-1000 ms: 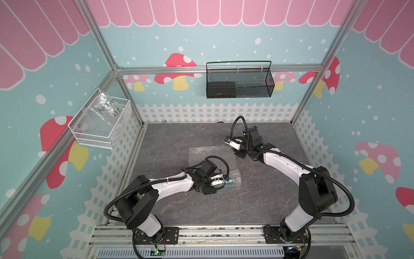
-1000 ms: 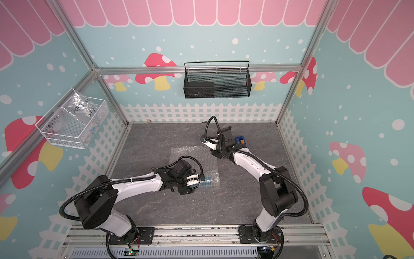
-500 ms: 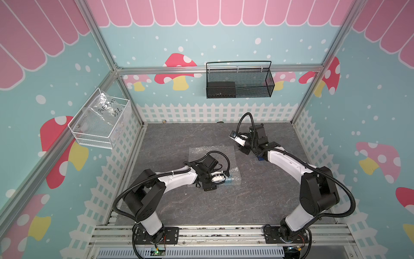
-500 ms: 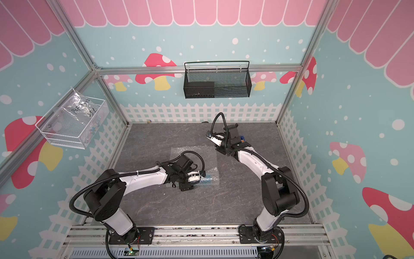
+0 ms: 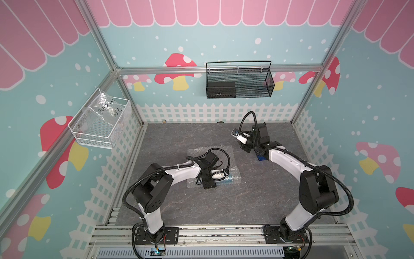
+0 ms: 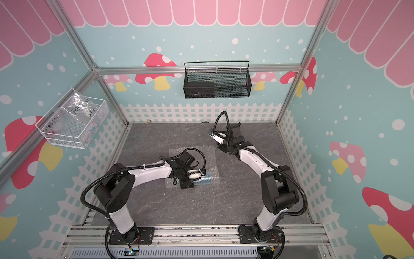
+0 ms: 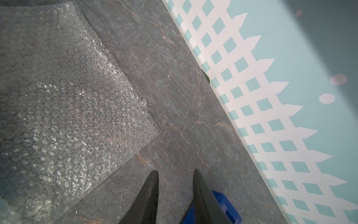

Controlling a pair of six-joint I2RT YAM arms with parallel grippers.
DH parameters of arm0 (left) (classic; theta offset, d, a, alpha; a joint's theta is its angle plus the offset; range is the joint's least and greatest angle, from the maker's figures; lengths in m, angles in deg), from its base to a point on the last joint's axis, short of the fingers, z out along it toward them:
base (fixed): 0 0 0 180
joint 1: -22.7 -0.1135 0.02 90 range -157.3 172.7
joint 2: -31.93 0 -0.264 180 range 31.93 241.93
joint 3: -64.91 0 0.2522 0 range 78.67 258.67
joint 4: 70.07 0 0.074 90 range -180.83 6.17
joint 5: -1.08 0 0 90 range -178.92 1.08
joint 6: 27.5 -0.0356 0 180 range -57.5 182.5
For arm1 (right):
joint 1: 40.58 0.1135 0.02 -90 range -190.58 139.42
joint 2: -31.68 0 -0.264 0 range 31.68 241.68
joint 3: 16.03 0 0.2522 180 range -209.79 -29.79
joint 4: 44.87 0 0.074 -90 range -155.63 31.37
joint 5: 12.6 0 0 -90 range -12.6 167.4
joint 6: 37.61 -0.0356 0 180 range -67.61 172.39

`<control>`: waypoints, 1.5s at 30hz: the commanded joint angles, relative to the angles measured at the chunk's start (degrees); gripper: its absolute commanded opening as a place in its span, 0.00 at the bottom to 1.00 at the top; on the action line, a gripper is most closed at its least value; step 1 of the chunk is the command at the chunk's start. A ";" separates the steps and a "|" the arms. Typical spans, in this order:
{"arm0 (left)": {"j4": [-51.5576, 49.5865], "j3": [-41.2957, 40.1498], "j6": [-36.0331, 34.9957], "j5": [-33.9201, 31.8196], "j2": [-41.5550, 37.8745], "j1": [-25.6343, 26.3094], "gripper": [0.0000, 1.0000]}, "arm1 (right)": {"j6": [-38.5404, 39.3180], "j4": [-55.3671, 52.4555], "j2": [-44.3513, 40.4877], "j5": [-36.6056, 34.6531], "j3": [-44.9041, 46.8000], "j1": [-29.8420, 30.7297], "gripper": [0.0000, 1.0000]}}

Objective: Wrap wine bottles in bubble wrap
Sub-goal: Wrap the wine bottle in bubble wrap.

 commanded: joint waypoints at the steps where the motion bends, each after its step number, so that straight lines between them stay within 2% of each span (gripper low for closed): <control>1: -2.14 1.40 -0.51 0.49 2.85 -0.57 0.66 | 0.69 0.78 0.56 1.54 -0.07 -0.48 0.32; 4: -2.66 1.68 -0.70 0.33 3.75 -0.56 0.58 | 0.85 0.74 0.02 1.52 -0.07 -0.66 0.32; 8: -3.86 2.29 -0.03 0.40 4.68 -0.83 0.31 | 0.96 0.65 -1.02 1.17 0.19 -0.70 0.32; 12: -4.62 2.51 0.84 1.81 3.82 -0.92 0.14 | -2.01 1.25 -2.38 -1.08 -0.60 -1.05 0.34; 14: -4.53 2.69 2.07 2.66 1.99 -1.17 0.09 | -9.61 2.71 -2.79 -6.49 -1.97 -2.38 0.61; 15: -4.14 2.67 2.83 2.98 0.92 -1.40 0.08 | -13.03 2.20 -2.84 -7.66 -2.93 -3.41 0.70; 16: -3.60 2.75 3.77 3.52 -0.61 -1.82 0.05 | -16.91 0.56 -3.00 -7.16 -4.28 -4.78 0.74; 20: -1.35 3.19 6.87 3.01 -7.48 -3.81 0.00 | -28.48 -9.81 -5.76 5.11 -8.67 -9.46 0.74; 24: 3.45 3.05 11.75 5.56 -15.90 -8.74 0.00 | -37.86 -9.76 -16.63 14.82 -0.82 -9.64 0.75; 27: 7.78 2.25 14.88 6.38 -22.70 -11.80 0.00 | -49.66 -2.93 -25.37 28.04 9.82 -9.67 0.79; 29: 9.82 2.48 16.11 5.87 -26.50 -12.89 0.00 | -59.75 5.93 -27.04 39.54 17.13 -8.35 0.67; 30: 10.84 2.61 16.67 5.74 -27.90 -13.19 0.00 | -63.75 10.56 -27.35 40.89 20.19 -6.24 0.63; 31: 12.09 3.05 17.56 5.68 -29.34 -13.54 0.00 | -65.90 14.49 -27.65 39.23 22.29 -2.21 0.61; 32: 13.09 3.60 18.28 5.56 -30.29 -13.74 0.00 | -67.88 18.56 -28.03 36.86 23.89 2.09 0.63; 34: 14.04 5.40 20.03 4.74 -31.60 -13.84 0.00 | -74.22 30.93 -28.37 36.81 26.78 6.87 0.69; 38: 16.58 8.33 26.29 6.49 -34.77 -13.84 0.00 | -85.58 55.35 -29.49 35.00 31.37 7.73 0.79; 40: 16.65 10.12 29.54 9.92 -35.89 -13.84 0.00 | -87.77 60.29 -28.90 34.65 29.89 8.23 0.80; 43: 18.62 10.83 35.06 16.79 -37.50 -13.84 0.00 | -88.04 61.83 -27.12 35.12 25.78 9.72 0.81; 45: 20.99 10.40 38.85 21.19 -38.40 -13.84 0.00 | -90.90 66.09 -25.67 34.96 24.92 10.14 0.87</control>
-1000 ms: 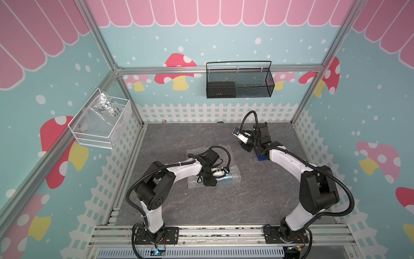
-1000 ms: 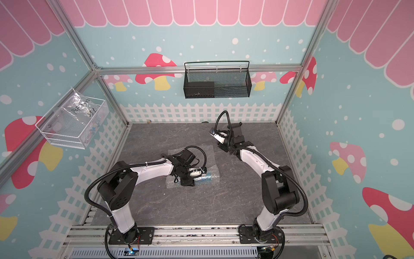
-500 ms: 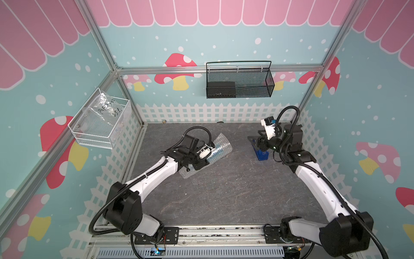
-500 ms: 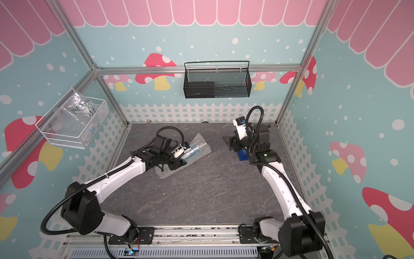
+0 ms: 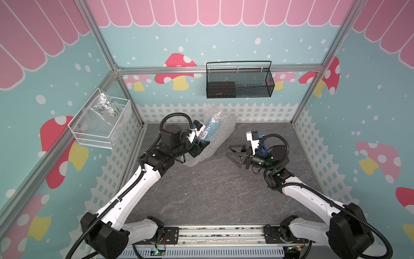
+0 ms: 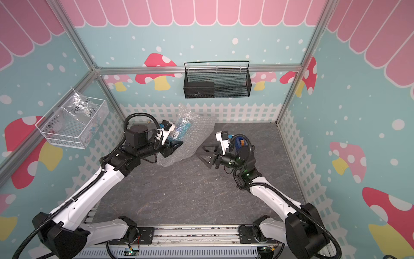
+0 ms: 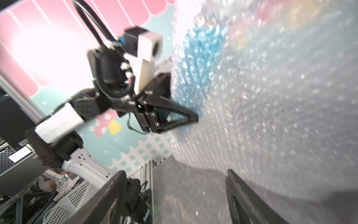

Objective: Wrap wine bottles in bubble wrap
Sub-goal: Wrap the wine bottle in bubble wrap.

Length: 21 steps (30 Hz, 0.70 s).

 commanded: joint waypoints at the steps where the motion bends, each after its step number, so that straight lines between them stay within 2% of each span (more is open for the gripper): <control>1: 10.78 3.16 9.41 10.79 -3.79 0.12 0.00 | -8.18 15.32 2.12 0.65 -2.30 0.76 0.89; 4: 12.32 2.21 11.96 12.64 -4.98 0.21 0.00 | -10.57 20.70 4.01 1.37 -2.78 0.80 0.95; 9: 15.10 0.14 14.29 16.55 -6.32 0.39 0.00 | -9.90 21.76 6.43 1.93 -6.42 1.35 0.96; 14: 19.67 -1.01 19.33 22.63 -5.75 0.44 0.00 | -13.50 28.64 10.95 3.92 -10.64 2.07 0.97; 21: 26.73 -3.43 24.12 28.45 -5.40 0.48 0.00 | -12.31 27.73 14.86 5.66 -15.97 2.94 0.98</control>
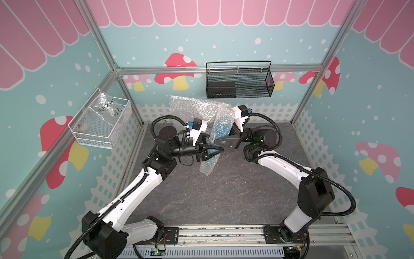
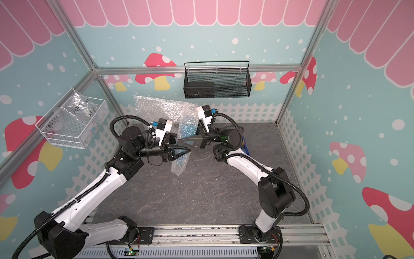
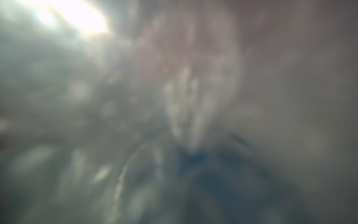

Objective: Wrap wine bottles in bubble wrap
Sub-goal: Wrap the wine bottle in bubble wrap.

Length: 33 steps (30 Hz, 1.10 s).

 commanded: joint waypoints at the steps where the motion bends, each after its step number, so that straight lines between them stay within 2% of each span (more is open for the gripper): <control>1: 3.23 1.99 -1.35 2.26 0.69 0.59 0.00 | -2.33 1.80 1.05 3.65 -2.60 0.62 0.88; 4: 1.67 2.48 -2.67 2.62 1.52 1.14 0.00 | -2.75 1.04 1.57 4.23 -3.88 0.63 0.80; 5: 1.17 2.65 -3.07 2.56 1.62 1.29 0.00 | -2.56 0.42 1.70 4.46 -4.30 0.63 0.74; 9: 1.91 2.19 -2.98 1.75 1.38 1.30 0.00 | -0.35 -2.75 1.63 4.80 -5.09 0.59 0.34; 12: -0.28 2.12 -4.64 -1.55 0.18 1.21 0.02 | 6.19 -11.37 0.35 4.45 -5.84 0.45 0.18; 13: -2.04 1.93 -5.78 -4.36 -0.69 1.21 0.15 | 9.81 -16.09 -0.58 3.75 -6.38 0.32 0.15; 14: -4.34 2.01 -7.25 -7.90 -1.52 1.21 0.34 | 14.07 -22.09 -1.54 2.34 -7.05 0.16 0.12; 15: -8.88 2.65 -10.29 -13.12 -2.60 1.32 0.89 | 20.47 -31.15 -2.99 -0.35 -8.64 0.13 0.10; 16: -13.52 3.35 -13.85 -19.42 -3.73 1.79 1.00 | 27.43 -40.59 -4.27 -4.29 -10.73 0.15 0.08; 18: -19.11 2.55 -20.29 -37.17 -7.18 3.55 1.00 | 42.00 -60.83 -7.12 -21.27 -15.90 1.07 0.07; 20: -16.37 -1.82 -23.13 -47.83 -11.37 4.50 1.00 | 48.59 -68.85 -8.80 -35.31 -18.88 2.27 0.05; 21: -14.23 -3.94 -24.15 -50.76 -13.42 4.91 1.00 | 49.92 -70.78 -9.16 -41.64 -19.89 2.78 0.04; 24: -10.14 -6.84 -26.18 -53.98 -16.16 6.57 1.00 | 51.58 -73.51 -8.58 -50.17 -22.19 4.44 0.04; 28: -6.07 -7.39 -30.54 -61.51 -15.14 11.77 1.00 | 52.88 -76.41 -6.10 -56.84 -25.78 8.05 0.04; 33: 11.48 -11.97 -36.22 -73.78 -12.75 19.27 1.00 | 51.78 -75.80 -5.09 -60.91 -26.36 10.45 0.04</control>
